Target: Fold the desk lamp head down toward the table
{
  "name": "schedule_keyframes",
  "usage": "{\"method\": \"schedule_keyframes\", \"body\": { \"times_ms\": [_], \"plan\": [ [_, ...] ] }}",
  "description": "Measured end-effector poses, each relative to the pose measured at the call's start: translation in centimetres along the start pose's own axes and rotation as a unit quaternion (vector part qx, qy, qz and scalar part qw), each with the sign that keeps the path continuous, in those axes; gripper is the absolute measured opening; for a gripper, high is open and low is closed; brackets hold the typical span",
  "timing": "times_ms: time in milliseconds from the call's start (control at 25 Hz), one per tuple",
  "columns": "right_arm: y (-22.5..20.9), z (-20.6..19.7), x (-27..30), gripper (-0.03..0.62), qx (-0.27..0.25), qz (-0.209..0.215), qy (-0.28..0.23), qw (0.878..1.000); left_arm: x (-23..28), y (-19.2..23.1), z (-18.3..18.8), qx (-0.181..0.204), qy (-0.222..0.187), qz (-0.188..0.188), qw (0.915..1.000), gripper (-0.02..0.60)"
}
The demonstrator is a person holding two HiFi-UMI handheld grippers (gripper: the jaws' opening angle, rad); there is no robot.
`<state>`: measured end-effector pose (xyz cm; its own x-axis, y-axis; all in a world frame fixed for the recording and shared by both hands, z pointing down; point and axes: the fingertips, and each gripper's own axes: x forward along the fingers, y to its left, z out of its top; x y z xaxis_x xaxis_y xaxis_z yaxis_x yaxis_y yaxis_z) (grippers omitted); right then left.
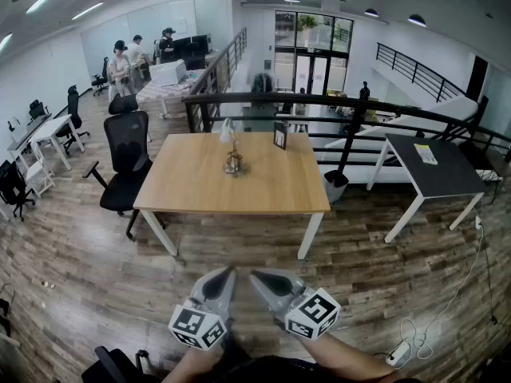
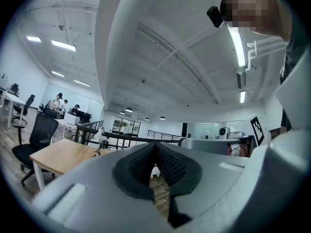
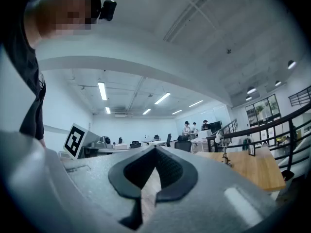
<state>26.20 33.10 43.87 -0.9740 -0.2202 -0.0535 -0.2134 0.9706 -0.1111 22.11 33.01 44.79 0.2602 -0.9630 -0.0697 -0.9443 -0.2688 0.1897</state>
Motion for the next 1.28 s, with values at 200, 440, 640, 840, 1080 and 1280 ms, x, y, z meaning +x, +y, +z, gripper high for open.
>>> {"method": "schedule_keyframes", "body": {
  "times_ms": [200,440,640,840,1080,1280],
  "plan": [
    [-0.6,-1.1,1.8,0.002,0.001,0.000,0.004,1.000,0.4,1.9,-0.3,-0.005,0.001,-0.005,1.0000,-0.002],
    [-2.3,-1.7,5.7,0.002,0.015,0.000,0.010,1.000,1.9,5.8,0.1,-0.006,-0.001,-0.021,0.9998,-0.002],
    [-4.3,-1.6,10.8,0.003,0.021,-0.008,0.005,1.000,3.3,10.9,1.5,-0.006,-0.005,-0.036,0.9993,-0.002],
    [-5.3,-1.1,16.4,0.003,0.023,-0.015,0.004,1.000,4.1,15.5,2.6,-0.007,0.011,-0.063,0.9979,-0.002],
    [-6.6,-2.5,21.4,0.003,0.045,-0.019,0.010,0.999,5.6,19.8,2.4,-0.014,0.030,-0.088,0.9956,-0.002],
    [-9.3,-3.3,23.6,0.003,0.056,-0.020,0.012,0.998,7.7,22.5,1.5,-0.023,0.034,-0.082,0.9958,-0.002]
  ]
}}
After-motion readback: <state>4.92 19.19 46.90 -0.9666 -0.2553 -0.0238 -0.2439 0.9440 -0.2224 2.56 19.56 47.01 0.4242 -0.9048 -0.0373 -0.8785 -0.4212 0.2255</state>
